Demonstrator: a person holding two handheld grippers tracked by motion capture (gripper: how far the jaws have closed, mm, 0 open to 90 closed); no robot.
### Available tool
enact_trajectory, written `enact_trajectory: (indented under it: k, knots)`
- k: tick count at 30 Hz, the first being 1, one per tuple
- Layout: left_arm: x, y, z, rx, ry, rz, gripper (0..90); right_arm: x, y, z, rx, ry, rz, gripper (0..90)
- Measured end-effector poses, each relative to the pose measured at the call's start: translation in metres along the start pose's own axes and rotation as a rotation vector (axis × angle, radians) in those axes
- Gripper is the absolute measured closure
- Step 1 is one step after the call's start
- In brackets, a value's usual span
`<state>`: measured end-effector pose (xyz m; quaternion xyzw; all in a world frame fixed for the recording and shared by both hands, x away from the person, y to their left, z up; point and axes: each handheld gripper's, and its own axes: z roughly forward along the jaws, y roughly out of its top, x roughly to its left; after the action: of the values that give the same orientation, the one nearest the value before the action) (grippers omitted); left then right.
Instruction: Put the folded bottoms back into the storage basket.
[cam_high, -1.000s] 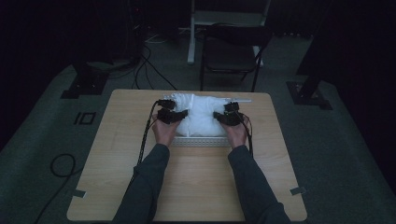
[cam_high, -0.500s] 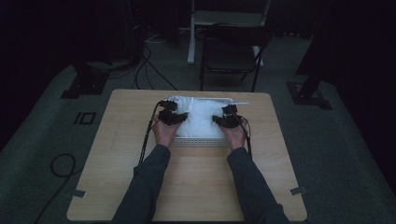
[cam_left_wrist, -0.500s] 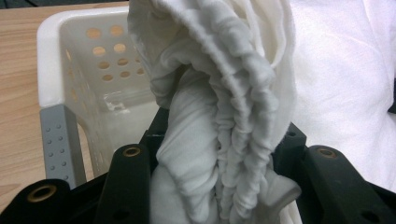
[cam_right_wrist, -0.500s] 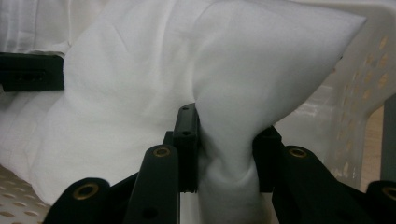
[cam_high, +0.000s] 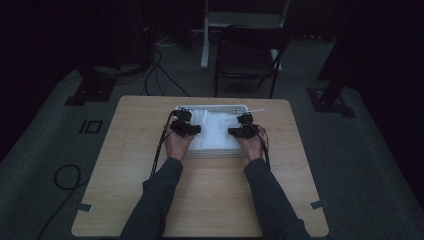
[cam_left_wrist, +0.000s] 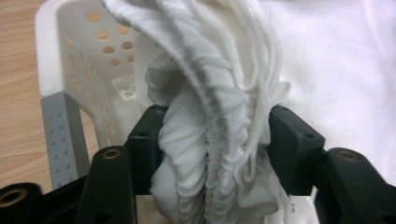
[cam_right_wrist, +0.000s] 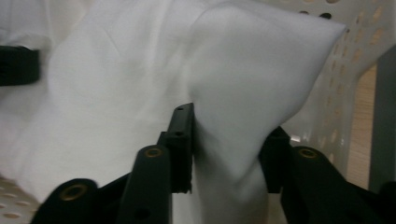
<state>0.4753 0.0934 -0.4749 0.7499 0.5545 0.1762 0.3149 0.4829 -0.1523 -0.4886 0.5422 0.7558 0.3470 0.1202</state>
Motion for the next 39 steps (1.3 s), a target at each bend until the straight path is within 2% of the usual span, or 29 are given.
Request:
enact_trajectory:
  k: [7,13,16,21,23,26,29,36,39]
  knots:
    - [0.011,-0.004,-0.006,-0.027,-0.009,-0.038,35.0,-0.004,0.002,-0.004,-0.029,-0.029,0.012,50.0]
    - [0.021,-0.005,-0.019,-0.097,-0.006,-0.065,34.5,-0.002,0.007,-0.02,-0.116,-0.075,-0.018,40.9]
    - [0.023,-0.004,-0.027,-0.123,-0.011,-0.055,34.6,-0.004,0.01,-0.031,-0.144,-0.086,-0.018,38.7]
    - [0.03,-0.008,-0.036,-0.16,-0.027,-0.066,34.9,-0.007,0.007,-0.044,-0.161,-0.087,-0.034,37.5]
    - [0.032,-0.011,-0.04,-0.174,-0.024,-0.058,35.0,-0.01,0.004,-0.049,-0.156,-0.064,-0.034,37.4]
    - [0.036,-0.018,-0.047,-0.209,-0.014,-0.036,35.1,-0.018,-0.004,-0.057,-0.158,-0.051,-0.035,37.8]
    - [0.042,-0.027,-0.056,-0.245,-0.016,-0.049,35.1,-0.029,-0.015,-0.066,-0.177,-0.053,-0.012,38.8]
    - [0.061,-0.046,-0.066,-0.267,0.015,-0.082,34.9,-0.063,-0.046,-0.082,-0.23,-0.081,0.077,42.3]
    - [0.069,-0.053,-0.064,-0.257,0.026,-0.105,34.9,-0.078,-0.058,-0.082,-0.226,-0.107,0.11,42.7]
